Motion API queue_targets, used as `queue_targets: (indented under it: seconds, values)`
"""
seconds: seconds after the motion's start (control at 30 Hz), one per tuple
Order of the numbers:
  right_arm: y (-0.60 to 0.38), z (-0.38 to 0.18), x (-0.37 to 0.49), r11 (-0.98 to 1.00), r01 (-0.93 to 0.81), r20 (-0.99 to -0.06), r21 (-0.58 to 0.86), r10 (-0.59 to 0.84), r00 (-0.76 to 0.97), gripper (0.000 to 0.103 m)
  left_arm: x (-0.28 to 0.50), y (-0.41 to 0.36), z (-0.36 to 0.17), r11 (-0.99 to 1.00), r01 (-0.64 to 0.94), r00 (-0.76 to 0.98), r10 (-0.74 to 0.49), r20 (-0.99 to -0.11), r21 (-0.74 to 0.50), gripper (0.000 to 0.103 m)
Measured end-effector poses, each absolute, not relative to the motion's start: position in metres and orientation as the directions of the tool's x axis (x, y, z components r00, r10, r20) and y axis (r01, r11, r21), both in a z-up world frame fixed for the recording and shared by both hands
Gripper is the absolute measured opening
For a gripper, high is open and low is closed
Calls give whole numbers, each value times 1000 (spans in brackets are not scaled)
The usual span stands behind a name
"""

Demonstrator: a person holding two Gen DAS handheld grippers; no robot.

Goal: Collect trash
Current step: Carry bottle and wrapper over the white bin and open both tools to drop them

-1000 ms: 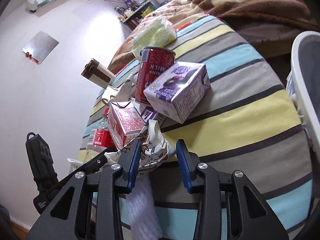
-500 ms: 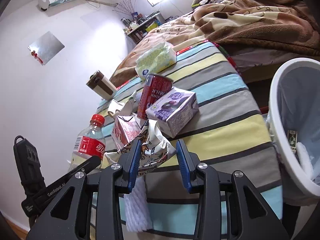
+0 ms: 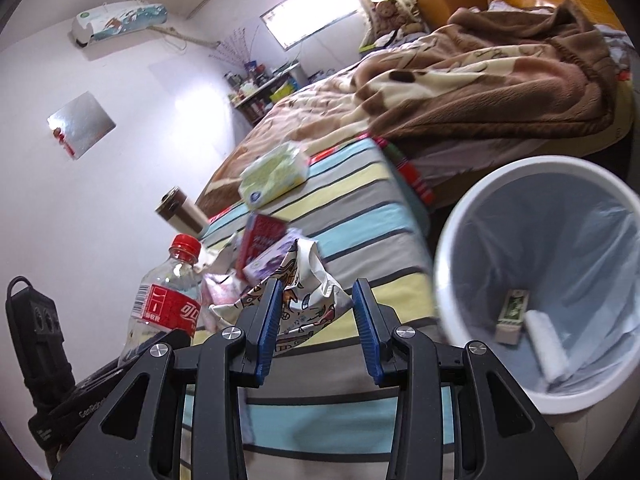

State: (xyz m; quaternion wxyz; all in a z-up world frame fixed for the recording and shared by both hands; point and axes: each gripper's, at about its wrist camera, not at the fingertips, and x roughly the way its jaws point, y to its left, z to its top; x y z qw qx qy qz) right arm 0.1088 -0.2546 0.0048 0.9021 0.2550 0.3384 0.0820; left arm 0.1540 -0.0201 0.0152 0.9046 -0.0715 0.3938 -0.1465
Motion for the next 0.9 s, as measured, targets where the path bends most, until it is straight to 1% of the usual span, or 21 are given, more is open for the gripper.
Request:
queue_targets:
  seconds: [0.43,0.63,0.9]
  values:
    - [-321,8,93,869,160,-582,468,167,796,38,155,-114,21,899,373,598,-423,-681,-231,62]
    - [-340,3,92,879,210,-610,428,110,785,38,156,-154,18,869,429,560,-469,-683,-245,62]
    - [-366,-4,87,891,276,-644,362,25,764,38,157,-203,11,836,496,518,-501,-693,-234,62]
